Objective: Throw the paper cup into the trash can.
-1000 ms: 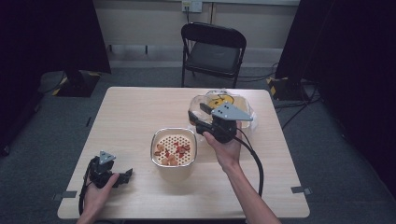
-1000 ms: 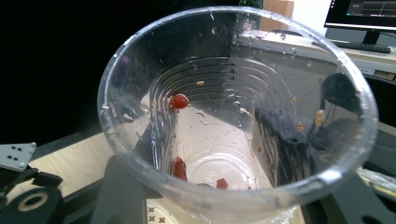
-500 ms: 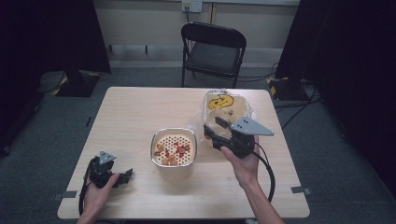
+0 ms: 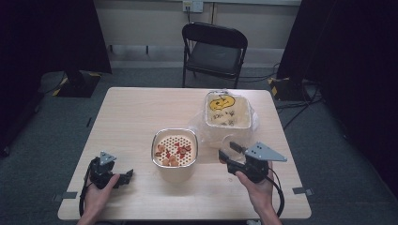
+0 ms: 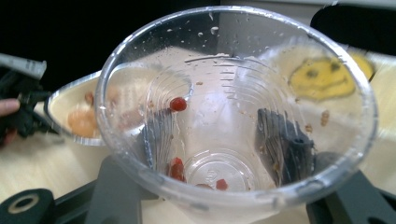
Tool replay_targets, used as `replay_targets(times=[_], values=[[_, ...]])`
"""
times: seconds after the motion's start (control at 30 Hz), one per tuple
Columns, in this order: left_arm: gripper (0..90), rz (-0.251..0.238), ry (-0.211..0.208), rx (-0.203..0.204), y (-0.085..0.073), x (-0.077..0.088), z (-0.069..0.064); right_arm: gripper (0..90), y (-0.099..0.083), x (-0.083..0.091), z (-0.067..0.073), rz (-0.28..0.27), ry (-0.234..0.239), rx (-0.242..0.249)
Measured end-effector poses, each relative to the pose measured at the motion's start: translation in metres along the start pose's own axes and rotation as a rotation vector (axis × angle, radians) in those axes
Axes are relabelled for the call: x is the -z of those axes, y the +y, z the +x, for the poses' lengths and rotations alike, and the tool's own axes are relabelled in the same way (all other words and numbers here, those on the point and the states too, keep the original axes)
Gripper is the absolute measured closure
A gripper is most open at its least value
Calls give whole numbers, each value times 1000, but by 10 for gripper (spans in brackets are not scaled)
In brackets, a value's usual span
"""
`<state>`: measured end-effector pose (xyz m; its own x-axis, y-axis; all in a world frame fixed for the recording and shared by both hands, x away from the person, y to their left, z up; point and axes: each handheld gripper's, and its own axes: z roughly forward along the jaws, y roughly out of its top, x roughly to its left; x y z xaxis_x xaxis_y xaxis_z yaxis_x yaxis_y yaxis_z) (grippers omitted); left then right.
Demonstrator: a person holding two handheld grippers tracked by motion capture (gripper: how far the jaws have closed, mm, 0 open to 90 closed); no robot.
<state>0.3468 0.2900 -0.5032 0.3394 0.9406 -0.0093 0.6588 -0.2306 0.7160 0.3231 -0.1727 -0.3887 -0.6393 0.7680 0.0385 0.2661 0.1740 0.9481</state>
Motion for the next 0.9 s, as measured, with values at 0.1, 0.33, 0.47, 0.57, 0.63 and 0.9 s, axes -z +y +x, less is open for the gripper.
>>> replay_targets(times=[0.1, 0.33, 0.47, 0.57, 0.63, 0.9], values=[[0, 0, 0, 0, 0, 0, 0, 470, -15, -3, 0, 28, 4, -11], [0, 0, 0, 0, 0, 0, 0, 467, -47, -17, 1, 105, -7, -12], [0, 0, 0, 0, 0, 0, 0, 462, -64, -30, 1, 151, -21, -5], [0, 0, 0, 0, 0, 0, 0, 461, -72, -38, -3, 186, -26, -3], [0, 0, 0, 0, 0, 0, 0, 461, -74, -42, -4, 197, -27, -1], [0, 0, 0, 0, 0, 0, 0, 466, -63, -44, -13, 165, -42, -30]])
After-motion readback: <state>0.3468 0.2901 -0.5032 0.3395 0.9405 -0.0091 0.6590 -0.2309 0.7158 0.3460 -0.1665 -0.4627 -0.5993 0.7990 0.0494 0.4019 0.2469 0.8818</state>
